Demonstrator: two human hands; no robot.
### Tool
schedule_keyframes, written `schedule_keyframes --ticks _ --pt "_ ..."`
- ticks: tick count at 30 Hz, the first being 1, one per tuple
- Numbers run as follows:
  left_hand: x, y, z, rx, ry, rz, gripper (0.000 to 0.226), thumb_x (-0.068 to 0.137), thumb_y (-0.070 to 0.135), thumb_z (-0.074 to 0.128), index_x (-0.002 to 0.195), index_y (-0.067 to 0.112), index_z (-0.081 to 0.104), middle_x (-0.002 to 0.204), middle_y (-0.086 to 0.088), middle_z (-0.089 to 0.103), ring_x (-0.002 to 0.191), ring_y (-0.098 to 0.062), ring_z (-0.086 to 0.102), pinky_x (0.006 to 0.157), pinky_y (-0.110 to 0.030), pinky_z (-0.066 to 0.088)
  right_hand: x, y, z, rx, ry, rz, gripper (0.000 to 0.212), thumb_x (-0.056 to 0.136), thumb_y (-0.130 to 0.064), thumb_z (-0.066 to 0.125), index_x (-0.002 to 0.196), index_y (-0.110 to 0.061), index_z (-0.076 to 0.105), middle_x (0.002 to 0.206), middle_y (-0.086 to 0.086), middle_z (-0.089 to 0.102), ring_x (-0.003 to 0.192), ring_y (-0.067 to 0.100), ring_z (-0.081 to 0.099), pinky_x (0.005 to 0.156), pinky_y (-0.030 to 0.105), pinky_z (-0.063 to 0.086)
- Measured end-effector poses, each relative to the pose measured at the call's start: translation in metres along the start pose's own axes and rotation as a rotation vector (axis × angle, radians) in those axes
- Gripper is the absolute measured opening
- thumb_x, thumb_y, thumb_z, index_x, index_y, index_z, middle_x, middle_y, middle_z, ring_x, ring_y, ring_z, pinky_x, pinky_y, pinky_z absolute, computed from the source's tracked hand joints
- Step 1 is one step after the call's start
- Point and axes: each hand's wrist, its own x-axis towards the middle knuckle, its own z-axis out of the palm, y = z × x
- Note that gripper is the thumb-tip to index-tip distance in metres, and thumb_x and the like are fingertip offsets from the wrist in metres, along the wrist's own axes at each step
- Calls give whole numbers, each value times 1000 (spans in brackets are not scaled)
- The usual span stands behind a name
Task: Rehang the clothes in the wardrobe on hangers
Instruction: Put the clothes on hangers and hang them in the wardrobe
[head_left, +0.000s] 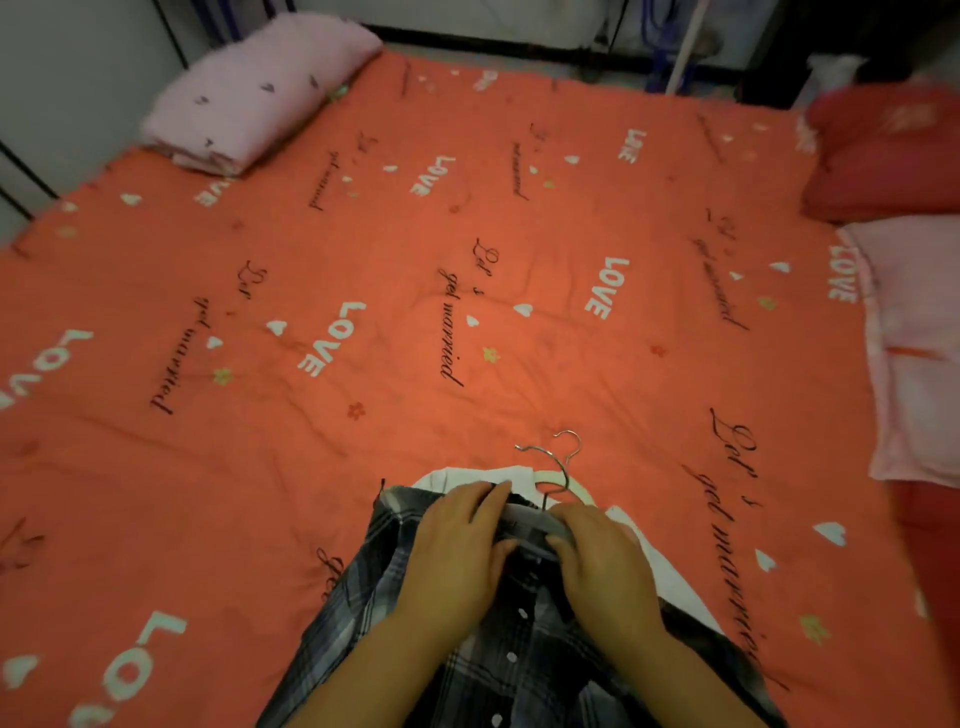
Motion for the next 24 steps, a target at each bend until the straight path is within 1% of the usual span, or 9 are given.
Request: schedule_keyframes --ticks 4,7,9,10,13,16,18,21,24 --pt "-34 0 -63 25 140 15 44 94 36 48 136 27 43 137 7 41 128 -16 35 107 -37 23 -22 -60 -34 105 25 -102 17 90 -15 54 105 -24 59 94 -12 52 88 15 50 71 25 33" --pt "-71 -8 -111 -21 301 1 27 90 31 57 115 22 60 113 5 58 105 -21 53 94 -35 35 -33 -111 -50 202 4 -176 17 89 -17 57 96 -33 56 88 -16 51 81 7 47 68 15 36" --pt "-98 -16 -140 -40 342 -34 24 89 29 58 110 18 63 105 2 62 97 -23 56 84 -29 36 -43 -143 -52 256 -47 -219 24 88 -15 59 90 -38 52 87 -13 55 80 5 48 68 10 37" --pt "-114 -22 -153 -37 363 -44 25 88 29 57 108 17 64 103 1 64 94 -24 58 80 -31 39 -48 -159 -51 271 -68 -246 26 88 -15 59 89 -39 50 86 -12 55 81 6 49 68 9 37" --pt "-165 -39 -190 -26 463 -71 25 83 30 58 102 16 68 94 2 67 84 -21 62 69 -29 45 -64 -208 -42 286 -71 -360 28 89 -17 60 92 -42 49 87 -18 53 83 5 49 70 7 36" --pt "-219 -61 -220 -30 602 -124 26 77 28 64 101 19 70 88 6 68 76 -10 58 62 -23 45 -81 -260 -26 229 -48 -530 25 88 -19 63 107 -35 58 98 -25 52 92 1 50 77 8 32" --pt "-258 -81 -239 -46 700 -191 28 75 25 66 102 20 71 90 6 68 77 -9 59 63 -23 46 -93 -299 -16 152 -26 -640 34 80 -14 71 111 -26 63 103 -17 61 94 6 57 82 13 36" --pt "-322 -114 -270 -43 862 -259 31 76 27 66 106 20 71 88 5 67 77 -8 58 63 -24 46 -117 -367 5 51 39 -835 46 58 -6 83 102 -16 70 90 -3 70 80 15 65 73 22 46" --pt "-391 -147 -306 -23 964 -297 34 75 26 66 109 22 70 84 5 65 73 -7 56 62 -23 46 -148 -442 31 57 72 -947 58 51 2 88 104 -15 70 80 0 67 67 24 65 58 32 51"
